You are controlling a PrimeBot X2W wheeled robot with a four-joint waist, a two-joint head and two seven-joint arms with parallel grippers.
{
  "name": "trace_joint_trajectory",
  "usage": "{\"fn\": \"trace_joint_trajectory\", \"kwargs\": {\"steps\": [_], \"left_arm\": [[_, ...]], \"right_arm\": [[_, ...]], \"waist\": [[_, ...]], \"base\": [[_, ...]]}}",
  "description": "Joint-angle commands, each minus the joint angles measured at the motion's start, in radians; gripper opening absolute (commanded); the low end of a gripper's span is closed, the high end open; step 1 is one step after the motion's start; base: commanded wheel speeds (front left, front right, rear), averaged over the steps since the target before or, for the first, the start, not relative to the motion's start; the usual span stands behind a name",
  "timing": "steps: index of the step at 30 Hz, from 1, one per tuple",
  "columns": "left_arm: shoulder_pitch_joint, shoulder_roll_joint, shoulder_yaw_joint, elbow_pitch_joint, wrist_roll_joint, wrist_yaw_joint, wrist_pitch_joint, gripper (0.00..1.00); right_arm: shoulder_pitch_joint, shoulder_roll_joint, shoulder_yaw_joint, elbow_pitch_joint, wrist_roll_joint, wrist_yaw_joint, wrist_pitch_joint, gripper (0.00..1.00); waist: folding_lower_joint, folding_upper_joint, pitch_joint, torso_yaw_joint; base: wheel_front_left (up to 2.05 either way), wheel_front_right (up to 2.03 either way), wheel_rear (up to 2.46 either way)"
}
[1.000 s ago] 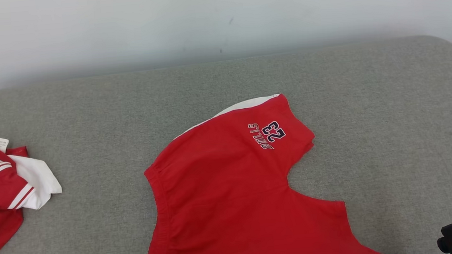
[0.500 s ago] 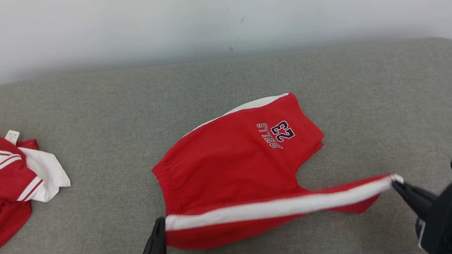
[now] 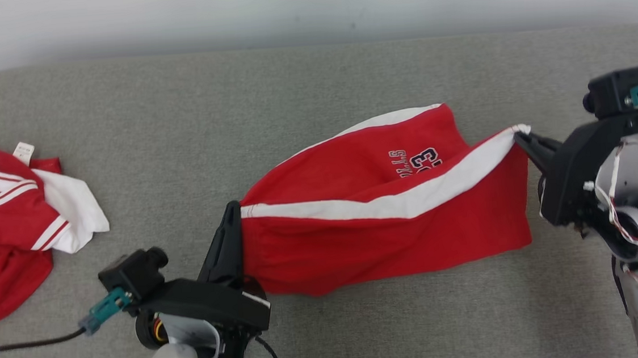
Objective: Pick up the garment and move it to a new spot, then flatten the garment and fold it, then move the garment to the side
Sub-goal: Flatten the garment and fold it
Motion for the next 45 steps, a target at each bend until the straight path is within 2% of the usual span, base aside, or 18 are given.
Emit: {"fn": "trace_joint_trajectory", "kwargs": {"steps": [1,11,19,24,25,26,27,28,34,38,41,45], "left_arm": [[-0.016,-0.002,0.001,0.010,0.007,0.000,-0.005,0.00],[-0.167,-0.033,-0.021,0.174,0.013,0.009,-0.036,0.00],[-0.258,-0.048,-0.022,0.297,-0.015,0.051,-0.098,0.00],[-0.293,-0.050,-0.048,0.358,-0.037,0.039,-0.127,0.00],[-0.298,-0.051,-0.054,0.369,-0.043,0.037,-0.132,0.03],[-0.306,-0.051,-0.059,0.381,-0.047,0.038,-0.136,0.34],[-0.314,-0.051,-0.064,0.390,-0.053,0.036,-0.142,0.83],[-0.320,-0.051,-0.066,0.397,-0.062,0.036,-0.147,1.00],[-0.352,-0.051,-0.093,0.442,-0.079,0.036,-0.174,1.00],[-0.342,-0.049,-0.071,0.443,-0.063,0.026,-0.184,1.00],[-0.306,-0.017,-0.033,0.407,0.000,0.025,-0.188,1.00],[-0.211,0.013,0.049,0.253,0.154,0.009,-0.188,1.00]], "right_arm": [[-0.019,-0.004,0.004,0.011,-0.003,-0.002,-0.009,0.00],[-0.240,-0.013,0.063,0.259,-0.033,-0.002,-0.122,0.00],[-0.366,-0.005,0.063,0.475,-0.087,-0.002,-0.219,0.00],[-0.406,0.009,0.062,0.564,-0.105,-0.002,-0.269,0.00],[-0.415,0.012,0.063,0.581,-0.107,-0.002,-0.278,0.00],[-0.425,0.013,0.060,0.593,-0.110,-0.002,-0.296,0.00],[-0.434,0.016,0.057,0.606,-0.112,-0.002,-0.318,0.36],[-0.439,0.022,0.048,0.625,-0.111,-0.002,-0.331,1.00],[-0.480,0.047,0.021,0.718,-0.142,-0.002,-0.428,1.00],[-0.494,0.045,0.001,0.746,-0.131,-0.002,-0.465,1.00],[-0.495,0.060,0.007,0.768,-0.115,-0.002,-0.461,1.00],[-0.464,0.038,0.020,0.790,-0.090,-0.002,-0.405,1.00]], "waist": [[-0.0002,-0.0002,0.024,0.026],[-0.0002,-0.0002,0.076,0.062],[-0.0002,-0.0002,0.122,0.091],[-0.0002,-0.0002,0.132,0.100],[-0.0002,-0.0002,0.133,0.102],[-0.0002,-0.0002,0.134,0.103],[-0.0002,-0.0002,0.136,0.104],[-0.0002,-0.0002,0.136,0.105],[-0.0002,-0.0002,0.127,0.113],[-0.0002,-0.0002,0.110,0.115],[-0.0002,-0.0002,0.081,0.115],[-0.0002,-0.0002,0.032,0.118]], "base": [[0.00,0.00,0.00],[0.00,0.00,0.00],[0.00,0.00,0.00],[0.00,0.00,0.00],[0.00,0.00,0.00],[0.00,0.00,0.00],[0.00,0.00,0.00],[0.00,0.00,0.00],[0.00,0.00,0.00],[0.00,0.00,0.00],[0.00,0.00,0.00],[0.00,0.00,0.00]]}}
